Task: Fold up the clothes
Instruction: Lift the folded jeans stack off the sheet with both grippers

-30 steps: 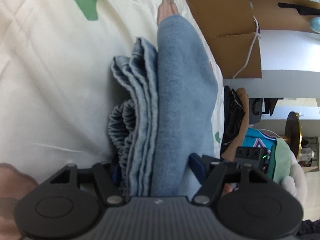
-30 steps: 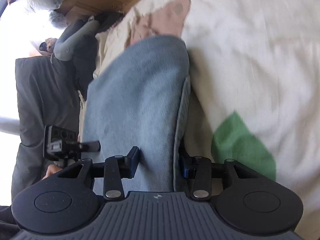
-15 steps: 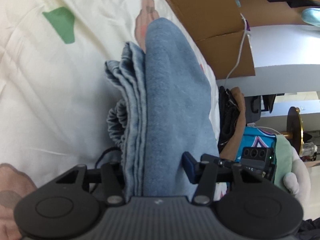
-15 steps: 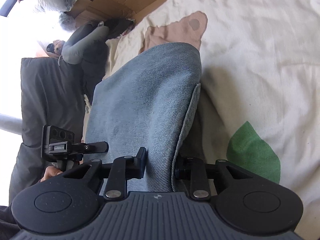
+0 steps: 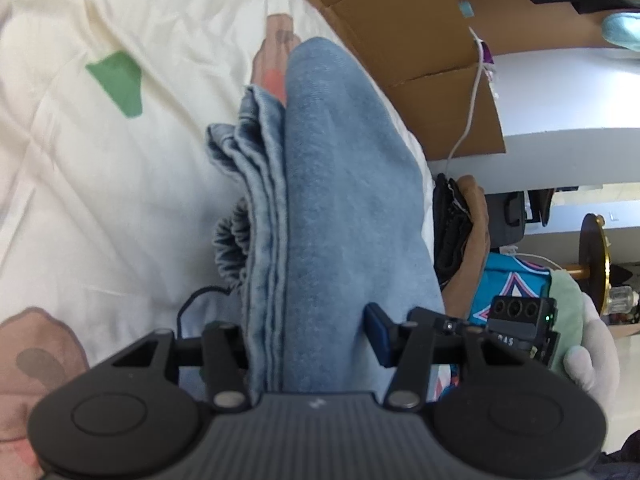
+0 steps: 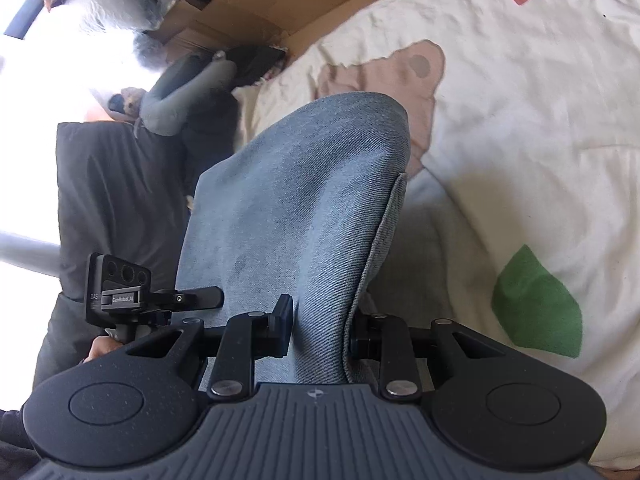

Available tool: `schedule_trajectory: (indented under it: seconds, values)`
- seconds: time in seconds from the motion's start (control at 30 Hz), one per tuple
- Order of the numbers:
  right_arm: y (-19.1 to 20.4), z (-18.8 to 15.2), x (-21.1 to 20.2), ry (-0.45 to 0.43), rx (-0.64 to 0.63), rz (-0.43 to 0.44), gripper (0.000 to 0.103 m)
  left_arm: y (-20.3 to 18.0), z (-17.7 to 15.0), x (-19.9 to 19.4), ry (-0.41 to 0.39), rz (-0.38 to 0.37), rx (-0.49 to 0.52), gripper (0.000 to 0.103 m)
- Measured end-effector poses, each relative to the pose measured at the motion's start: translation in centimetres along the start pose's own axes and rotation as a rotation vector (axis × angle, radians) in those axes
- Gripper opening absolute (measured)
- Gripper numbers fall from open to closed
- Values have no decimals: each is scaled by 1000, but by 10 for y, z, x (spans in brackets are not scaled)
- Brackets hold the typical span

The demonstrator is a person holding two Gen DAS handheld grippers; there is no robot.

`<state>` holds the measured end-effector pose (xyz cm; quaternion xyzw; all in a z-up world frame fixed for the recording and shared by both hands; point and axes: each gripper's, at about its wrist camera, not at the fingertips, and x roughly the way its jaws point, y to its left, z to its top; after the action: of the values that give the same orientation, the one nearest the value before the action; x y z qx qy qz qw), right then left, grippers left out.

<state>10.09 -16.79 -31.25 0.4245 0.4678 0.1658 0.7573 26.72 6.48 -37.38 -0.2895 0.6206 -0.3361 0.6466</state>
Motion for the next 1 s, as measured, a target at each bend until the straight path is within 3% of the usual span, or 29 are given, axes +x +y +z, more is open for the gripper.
schedule_trajectory:
  seconds: [0.53,0.73,1.0]
  values:
    - [42,29,-34,-22,-27,39,28,-56,2,-24,-52,66,-36,54]
    - [83,38,-59,-32,-40,32,28,-98,2,-54,-78,90,-15,54]
    - [150,52,-105,-52,-94,48,28,-151,-7,-108,-148,56,-20,54]
